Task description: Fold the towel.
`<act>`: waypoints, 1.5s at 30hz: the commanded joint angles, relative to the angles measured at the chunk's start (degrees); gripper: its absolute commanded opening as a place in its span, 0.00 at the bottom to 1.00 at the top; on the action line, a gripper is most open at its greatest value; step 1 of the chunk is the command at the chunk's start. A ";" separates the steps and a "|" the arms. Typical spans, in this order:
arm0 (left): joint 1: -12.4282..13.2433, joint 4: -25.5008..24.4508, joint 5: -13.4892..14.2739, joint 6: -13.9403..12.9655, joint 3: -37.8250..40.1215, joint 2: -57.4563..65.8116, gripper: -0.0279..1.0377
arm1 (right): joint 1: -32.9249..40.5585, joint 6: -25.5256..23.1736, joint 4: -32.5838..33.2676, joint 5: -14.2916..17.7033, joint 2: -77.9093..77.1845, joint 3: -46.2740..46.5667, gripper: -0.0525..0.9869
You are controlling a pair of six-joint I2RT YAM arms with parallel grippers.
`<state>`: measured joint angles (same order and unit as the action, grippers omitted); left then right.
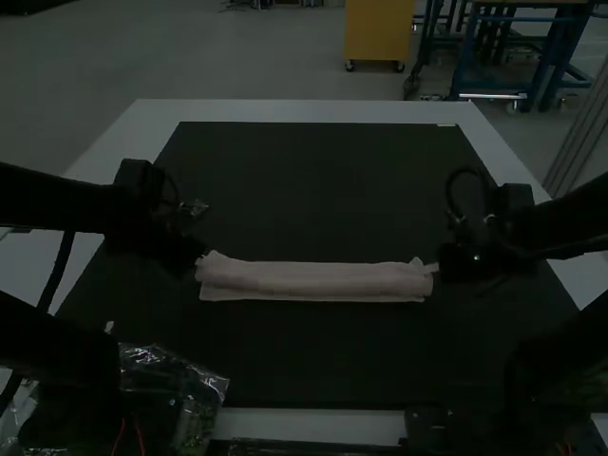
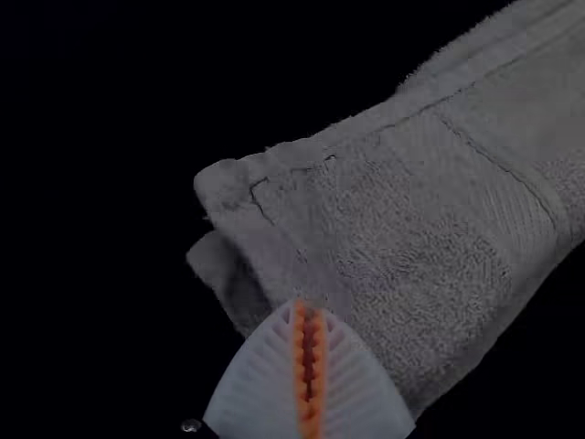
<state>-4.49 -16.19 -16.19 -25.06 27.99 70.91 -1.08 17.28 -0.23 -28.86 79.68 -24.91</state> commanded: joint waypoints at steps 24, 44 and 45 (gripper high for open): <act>13.72 5.81 -6.14 -0.52 -0.57 -2.98 0.94 | 0.38 -0.23 3.48 1.09 -0.84 -2.08 0.90; 13.98 8.54 -9.30 8.89 3.30 -3.06 0.94 | 9.26 -5.50 -2.14 2.76 3.55 -0.14 0.89; 13.98 8.80 -9.30 9.06 3.48 -3.06 0.94 | 9.34 -5.50 -2.58 2.85 3.99 -0.14 0.89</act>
<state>9.04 -7.99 -23.90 -18.33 29.63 68.66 7.14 12.60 -2.11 -26.52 82.43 -25.61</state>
